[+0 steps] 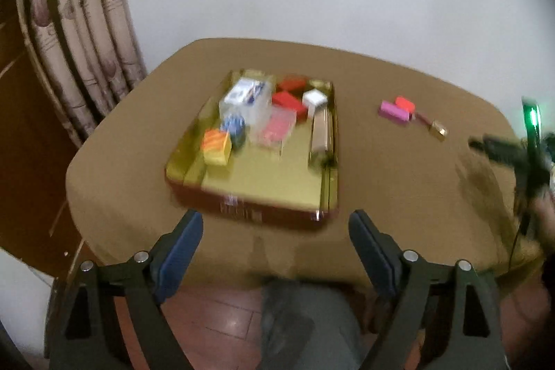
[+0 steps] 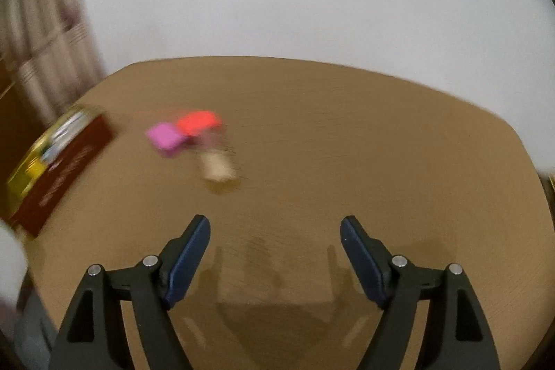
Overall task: Organize rigid objects
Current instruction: 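Move the right tool toward the dark red tube with gold cap, then grasp the dark red tube with the right gripper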
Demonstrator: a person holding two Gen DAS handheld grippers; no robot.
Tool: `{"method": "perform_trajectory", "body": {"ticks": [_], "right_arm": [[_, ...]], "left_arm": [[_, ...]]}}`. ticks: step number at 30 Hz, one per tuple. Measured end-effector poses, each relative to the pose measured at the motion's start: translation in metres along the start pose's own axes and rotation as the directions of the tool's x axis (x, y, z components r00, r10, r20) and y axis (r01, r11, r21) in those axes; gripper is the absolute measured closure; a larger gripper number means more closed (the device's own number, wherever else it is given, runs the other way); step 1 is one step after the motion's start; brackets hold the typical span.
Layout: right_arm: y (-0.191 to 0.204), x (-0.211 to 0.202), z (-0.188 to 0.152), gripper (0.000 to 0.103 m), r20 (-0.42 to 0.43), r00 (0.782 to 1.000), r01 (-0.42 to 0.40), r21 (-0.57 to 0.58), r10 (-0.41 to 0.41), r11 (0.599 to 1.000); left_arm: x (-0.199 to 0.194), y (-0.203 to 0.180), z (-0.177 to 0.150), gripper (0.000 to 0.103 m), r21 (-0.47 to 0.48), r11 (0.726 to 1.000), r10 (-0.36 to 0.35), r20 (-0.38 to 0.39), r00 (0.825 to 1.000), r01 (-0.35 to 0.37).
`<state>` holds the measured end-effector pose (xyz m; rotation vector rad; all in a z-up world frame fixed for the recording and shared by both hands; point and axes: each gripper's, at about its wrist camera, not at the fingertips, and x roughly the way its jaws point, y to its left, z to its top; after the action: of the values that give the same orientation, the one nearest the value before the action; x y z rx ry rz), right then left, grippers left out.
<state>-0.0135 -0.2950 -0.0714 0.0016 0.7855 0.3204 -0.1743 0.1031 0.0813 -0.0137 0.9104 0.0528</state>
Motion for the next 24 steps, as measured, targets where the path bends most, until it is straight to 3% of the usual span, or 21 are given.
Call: {"method": "perform_trajectory", "body": {"ticks": [4,10,17,21,23,24], "right_arm": [[0.034,0.026,0.035,0.028,-0.08,0.996,-0.044,-0.149,0.032,0.988],[0.054,0.062,0.059,0.032,-0.171,0.985,-0.058,-0.196,0.024,0.979],[0.055,0.108,0.072,0.055,-0.265,0.964,-0.048,-0.194,-0.005,0.98],[0.063,0.124,0.074,0.063,-0.302,0.953,-0.048,-0.205,-0.017,0.978],[0.065,0.126,0.077,0.08,-0.314,0.949,-0.057,-0.2,-0.009,0.978],[0.065,0.125,0.077,0.083,-0.319,0.948,-0.05,-0.2,-0.017,0.978]], "left_arm": [[0.0,-0.012,-0.037,0.02,0.007,0.999,0.031,-0.013,0.999,-0.031],[0.013,-0.029,-0.07,0.02,0.117,0.987,0.115,-0.034,0.993,-0.11],[0.023,-0.031,-0.076,0.02,0.127,0.988,0.1,-0.066,0.993,-0.091],[0.026,-0.027,-0.079,0.02,0.121,0.988,0.107,-0.083,0.991,-0.096],[0.025,-0.024,-0.078,0.02,0.106,0.989,0.109,-0.088,0.99,-0.1],[0.024,-0.021,-0.077,0.02,0.094,0.99,0.109,-0.087,0.99,-0.101]]}}
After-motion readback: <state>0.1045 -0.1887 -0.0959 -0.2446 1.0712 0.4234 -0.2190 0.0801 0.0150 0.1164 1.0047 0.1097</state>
